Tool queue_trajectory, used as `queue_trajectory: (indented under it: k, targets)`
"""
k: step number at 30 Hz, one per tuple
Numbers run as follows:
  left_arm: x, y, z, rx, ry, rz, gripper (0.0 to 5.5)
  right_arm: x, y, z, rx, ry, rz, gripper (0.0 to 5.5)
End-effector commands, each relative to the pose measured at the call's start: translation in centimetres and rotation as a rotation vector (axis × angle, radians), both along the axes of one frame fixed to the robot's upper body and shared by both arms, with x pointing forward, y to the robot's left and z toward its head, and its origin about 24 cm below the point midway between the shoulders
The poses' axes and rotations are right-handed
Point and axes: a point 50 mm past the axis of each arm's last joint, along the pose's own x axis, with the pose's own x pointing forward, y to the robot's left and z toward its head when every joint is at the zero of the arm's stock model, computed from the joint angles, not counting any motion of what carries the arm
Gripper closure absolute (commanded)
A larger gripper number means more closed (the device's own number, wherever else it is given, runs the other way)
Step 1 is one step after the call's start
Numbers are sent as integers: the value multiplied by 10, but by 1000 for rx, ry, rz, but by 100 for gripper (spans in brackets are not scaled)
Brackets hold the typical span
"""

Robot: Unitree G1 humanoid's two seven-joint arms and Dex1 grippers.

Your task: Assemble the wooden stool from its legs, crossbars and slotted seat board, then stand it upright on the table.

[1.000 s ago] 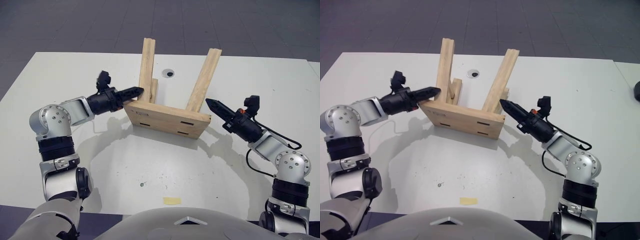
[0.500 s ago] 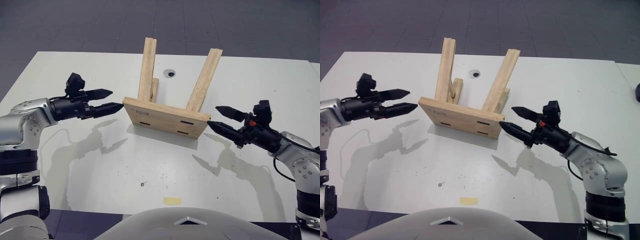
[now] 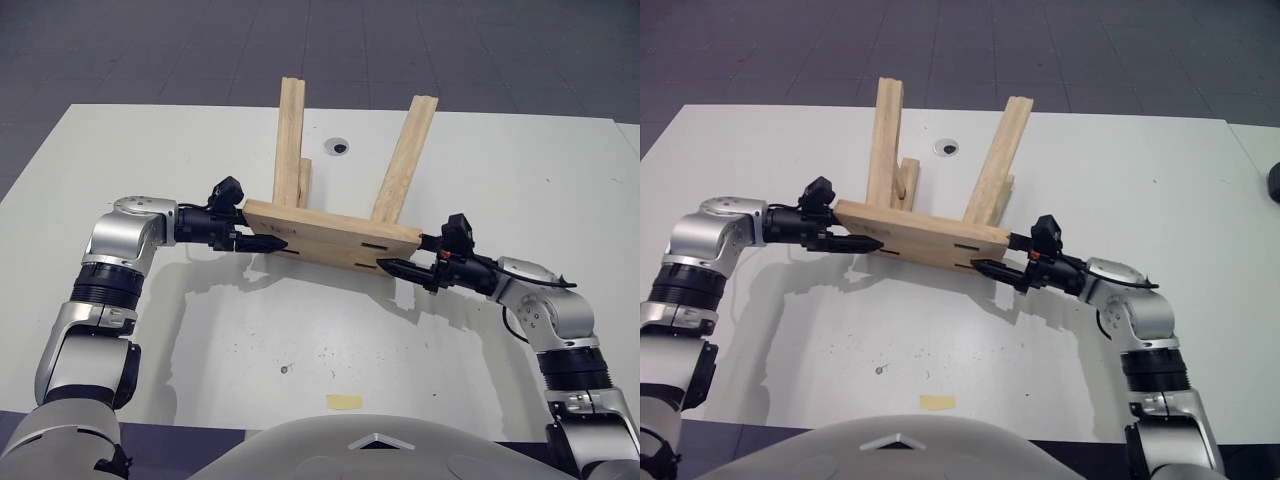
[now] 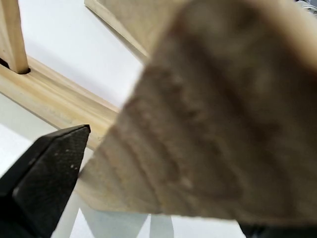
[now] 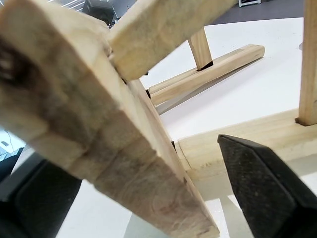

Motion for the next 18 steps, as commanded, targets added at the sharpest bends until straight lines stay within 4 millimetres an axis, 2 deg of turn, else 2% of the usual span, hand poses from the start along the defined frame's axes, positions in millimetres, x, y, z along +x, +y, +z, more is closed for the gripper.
queue_trajectory:
  k: [1,5,7,10,14,16,18]
  targets:
    - [-9,2,-11,2,40,-7,194,-7,-5,-10,2,45,-20,160]
    - [-14,-2,-9,-60,46,16,249,-12,-2,-10,28,88,19,219]
    - [-16,0,-4,-124,70,61,254,-15,2,-1,99,125,72,252]
    - [-22,3,13,-247,116,134,255,-16,5,27,280,154,93,277]
    - [-35,-6,50,-413,114,166,263,-28,5,68,572,139,65,327]
    - [-34,-11,68,-510,87,236,277,-32,10,89,733,106,32,352]
    - [-25,-16,82,-567,33,336,298,-28,15,102,851,88,-20,374]
